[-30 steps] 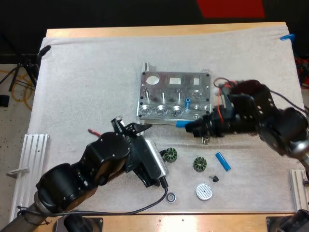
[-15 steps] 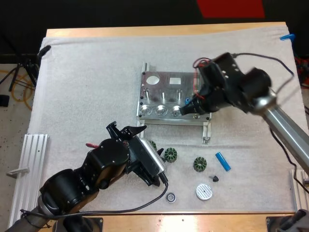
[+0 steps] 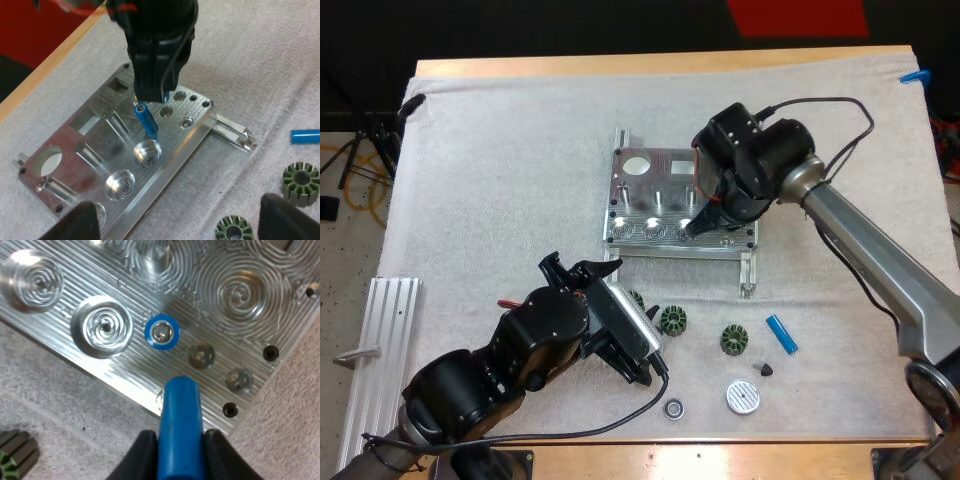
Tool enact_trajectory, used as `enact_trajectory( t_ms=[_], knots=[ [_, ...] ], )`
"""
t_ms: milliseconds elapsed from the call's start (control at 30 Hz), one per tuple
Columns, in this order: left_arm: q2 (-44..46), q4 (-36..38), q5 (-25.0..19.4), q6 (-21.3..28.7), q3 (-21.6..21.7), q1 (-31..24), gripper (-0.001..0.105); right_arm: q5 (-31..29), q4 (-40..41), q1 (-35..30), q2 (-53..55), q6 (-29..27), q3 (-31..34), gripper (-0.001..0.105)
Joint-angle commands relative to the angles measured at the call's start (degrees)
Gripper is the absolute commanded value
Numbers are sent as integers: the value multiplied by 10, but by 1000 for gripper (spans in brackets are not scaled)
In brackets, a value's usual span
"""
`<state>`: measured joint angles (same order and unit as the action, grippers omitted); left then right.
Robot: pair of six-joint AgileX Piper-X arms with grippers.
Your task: Load cells from left to right
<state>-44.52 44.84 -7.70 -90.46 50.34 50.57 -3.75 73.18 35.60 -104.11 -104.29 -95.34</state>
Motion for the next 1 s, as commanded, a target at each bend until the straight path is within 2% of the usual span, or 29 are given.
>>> enact_trajectory(
  t_ms=[0, 333, 500, 967],
  knots=[
    [4, -4, -5, -10, 3, -1, 64, -6, -2, -4, -3, -8, -8, 0],
    [4, -4, -3, -10, 3, -1, 64, 0, -11, -40, -35, -10, -8, 0],
    [4, -4, -3, -10, 3, -1, 64, 37, -17, -43, -40, -13, -9, 0],
    [4, -4, -3, -10, 3, -1, 64, 56, -25, -43, -63, -13, -9, 0]
  ],
)
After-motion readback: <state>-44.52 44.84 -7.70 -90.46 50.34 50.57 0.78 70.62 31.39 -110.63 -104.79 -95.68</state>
